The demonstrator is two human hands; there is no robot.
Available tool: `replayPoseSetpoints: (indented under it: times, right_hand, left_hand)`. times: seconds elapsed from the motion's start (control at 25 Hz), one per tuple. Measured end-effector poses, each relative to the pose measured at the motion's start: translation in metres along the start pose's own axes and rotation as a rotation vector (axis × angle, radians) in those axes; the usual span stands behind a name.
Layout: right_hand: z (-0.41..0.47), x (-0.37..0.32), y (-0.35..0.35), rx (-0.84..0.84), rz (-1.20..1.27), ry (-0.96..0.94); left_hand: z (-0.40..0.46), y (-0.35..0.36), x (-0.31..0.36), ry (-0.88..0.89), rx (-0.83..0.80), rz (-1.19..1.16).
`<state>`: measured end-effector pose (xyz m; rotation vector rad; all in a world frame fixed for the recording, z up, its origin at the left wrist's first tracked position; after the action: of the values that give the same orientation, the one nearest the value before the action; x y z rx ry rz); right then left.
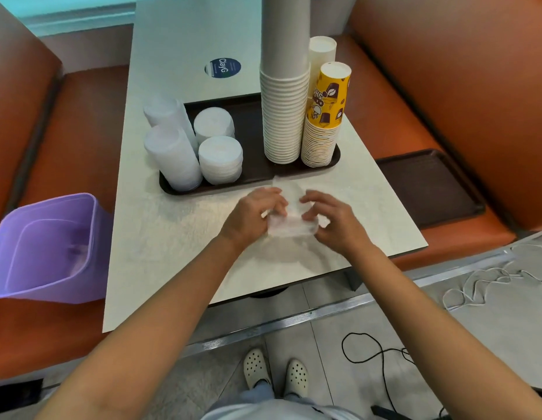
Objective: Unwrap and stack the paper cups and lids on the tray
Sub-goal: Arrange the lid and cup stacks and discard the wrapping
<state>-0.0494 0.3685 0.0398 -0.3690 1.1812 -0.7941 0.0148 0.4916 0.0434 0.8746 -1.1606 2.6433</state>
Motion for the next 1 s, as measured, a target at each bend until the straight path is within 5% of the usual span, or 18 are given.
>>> replayPoseSetpoints:
  times: [0.16,0.32,0.6,1.0]
  right_hand:
    - [-0.044,0.007,0.057,-0.315,-0.249,-0.144]
    - [-0.037,0.034,0.054,-0.352,-0.046,0.256]
    - [-0.02,0.067,0.04,-0.068,0.231,0.685]
    - [-0.01,0.062,0.058,-0.151,0.032,0.705]
  left_hand:
    - [-0.044,0.047,-0.007,0.085,-0.385,0.147]
    - [-0.062,0.063,-0.029,-0.06,-0.571,0.15]
    - [-0.038,0.038,-0.049,-0.524,-0.166,-0.114]
    - [-0.031,0.044,-0.071,-0.82,-0.189,0.054]
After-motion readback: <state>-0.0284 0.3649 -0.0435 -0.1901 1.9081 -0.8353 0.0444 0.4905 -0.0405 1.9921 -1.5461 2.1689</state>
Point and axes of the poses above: each hand's wrist, its own z-axis towards the middle knuckle, its own y-axis out of the palm, x = y × z, the point moved 9 cm from there along z, towards the middle knuckle, and after that the axes turned 13 degrees about y, right-handed, at the moved point
